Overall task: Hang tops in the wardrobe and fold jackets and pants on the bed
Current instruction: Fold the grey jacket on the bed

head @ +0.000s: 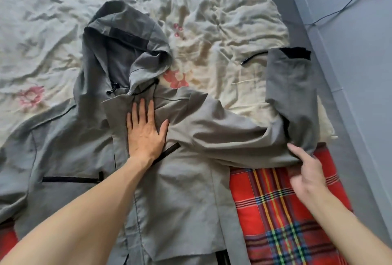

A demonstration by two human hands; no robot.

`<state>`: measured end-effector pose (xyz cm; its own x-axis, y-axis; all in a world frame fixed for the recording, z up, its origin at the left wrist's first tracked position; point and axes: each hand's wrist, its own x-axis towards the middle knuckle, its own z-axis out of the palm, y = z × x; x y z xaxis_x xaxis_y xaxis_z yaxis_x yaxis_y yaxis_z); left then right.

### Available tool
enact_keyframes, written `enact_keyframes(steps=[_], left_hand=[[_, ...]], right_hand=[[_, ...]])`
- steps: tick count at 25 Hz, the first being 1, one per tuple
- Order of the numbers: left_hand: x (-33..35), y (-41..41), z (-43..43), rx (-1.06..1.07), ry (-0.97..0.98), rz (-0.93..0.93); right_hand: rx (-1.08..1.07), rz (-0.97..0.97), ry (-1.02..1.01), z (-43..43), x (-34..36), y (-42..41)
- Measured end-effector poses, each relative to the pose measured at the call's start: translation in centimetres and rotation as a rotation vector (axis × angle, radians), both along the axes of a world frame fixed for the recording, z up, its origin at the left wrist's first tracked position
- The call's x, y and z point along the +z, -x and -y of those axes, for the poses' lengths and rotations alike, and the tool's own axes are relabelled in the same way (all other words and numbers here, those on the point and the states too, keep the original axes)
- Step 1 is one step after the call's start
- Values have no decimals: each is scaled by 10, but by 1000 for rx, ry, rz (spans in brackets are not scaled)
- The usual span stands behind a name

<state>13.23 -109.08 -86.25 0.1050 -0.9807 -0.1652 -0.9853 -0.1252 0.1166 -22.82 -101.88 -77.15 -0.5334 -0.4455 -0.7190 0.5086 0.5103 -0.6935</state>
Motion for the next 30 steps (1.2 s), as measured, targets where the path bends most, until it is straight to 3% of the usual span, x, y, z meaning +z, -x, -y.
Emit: enact_keyframes(steps=[3, 7, 9, 12, 14, 16, 19, 21, 23, 27, 30], left_hand=[[3, -1, -1, -27, -34, 14], [16, 2, 6, -47, -97, -24], [33, -2, 7, -29, -133, -182], [90, -11, -4, 295, -144, -814], [146, -23, -29, 553, -160, -1311], [198, -52, -67, 640, -174, -1656], [238, -117, -125, 638, -96, -2045], [226, -154, -164, 790, -74, -2006], [189, -170, -197, 1036, -142, -1677], [140, -166, -212, 1181, -238, -1249], [139, -153, -175, 1168, -75, -1141]], right_hand=[[-23, 104, 62, 29, 10, 3], [-16, -220, 44, 42, 23, -7], [48, -407, 70, 51, 43, -20], [320, -741, 159, 60, 83, -51], [511, -874, 384, 52, 112, -88], [780, -1096, 666, 28, 131, -134], [1404, -1309, 1018, -31, 114, -200], [1776, -1254, 944, -77, 75, -226], [1753, -1066, 685, -117, 35, -231], [852, -362, -26, -135, 17, -242], [425, 125, -148, -100, 11, -248]])
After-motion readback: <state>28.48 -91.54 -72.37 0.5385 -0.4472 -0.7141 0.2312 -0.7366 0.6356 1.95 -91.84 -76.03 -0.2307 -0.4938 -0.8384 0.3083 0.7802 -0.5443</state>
